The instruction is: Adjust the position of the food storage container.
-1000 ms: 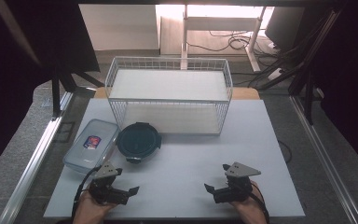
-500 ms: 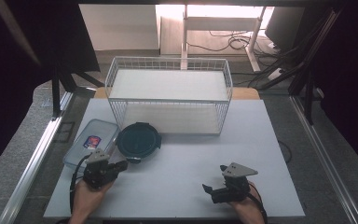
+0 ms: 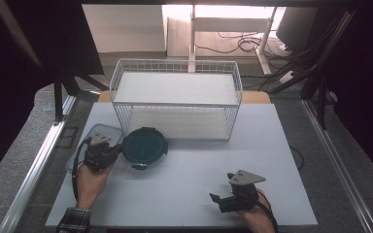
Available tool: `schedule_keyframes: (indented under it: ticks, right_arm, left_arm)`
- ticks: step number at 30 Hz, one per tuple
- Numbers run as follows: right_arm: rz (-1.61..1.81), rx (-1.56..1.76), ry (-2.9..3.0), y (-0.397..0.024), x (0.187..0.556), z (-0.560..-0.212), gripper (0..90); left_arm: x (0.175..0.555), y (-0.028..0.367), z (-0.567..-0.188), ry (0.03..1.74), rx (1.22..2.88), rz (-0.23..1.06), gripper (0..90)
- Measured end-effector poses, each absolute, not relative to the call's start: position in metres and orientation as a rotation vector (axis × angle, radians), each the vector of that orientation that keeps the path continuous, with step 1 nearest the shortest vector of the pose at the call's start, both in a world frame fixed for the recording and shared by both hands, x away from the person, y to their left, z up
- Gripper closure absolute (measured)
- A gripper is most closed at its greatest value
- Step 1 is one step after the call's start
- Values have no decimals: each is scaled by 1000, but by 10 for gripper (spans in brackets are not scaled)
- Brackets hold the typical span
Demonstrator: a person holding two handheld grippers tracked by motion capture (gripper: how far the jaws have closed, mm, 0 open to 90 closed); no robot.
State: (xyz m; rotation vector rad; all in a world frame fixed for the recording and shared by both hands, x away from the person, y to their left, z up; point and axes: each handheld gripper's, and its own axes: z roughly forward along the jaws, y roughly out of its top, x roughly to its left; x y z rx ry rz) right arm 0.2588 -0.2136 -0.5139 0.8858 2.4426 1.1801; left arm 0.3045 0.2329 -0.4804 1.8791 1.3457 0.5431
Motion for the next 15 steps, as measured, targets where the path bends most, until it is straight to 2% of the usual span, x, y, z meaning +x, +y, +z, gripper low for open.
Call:
schedule_keyframes:
  ticks: [15]
  right_arm:
    - [1161, 876, 2458, -213, 259, -515, 59]
  left_arm:
    - [323, 225, -484, 1509, 1948, 619, 900]
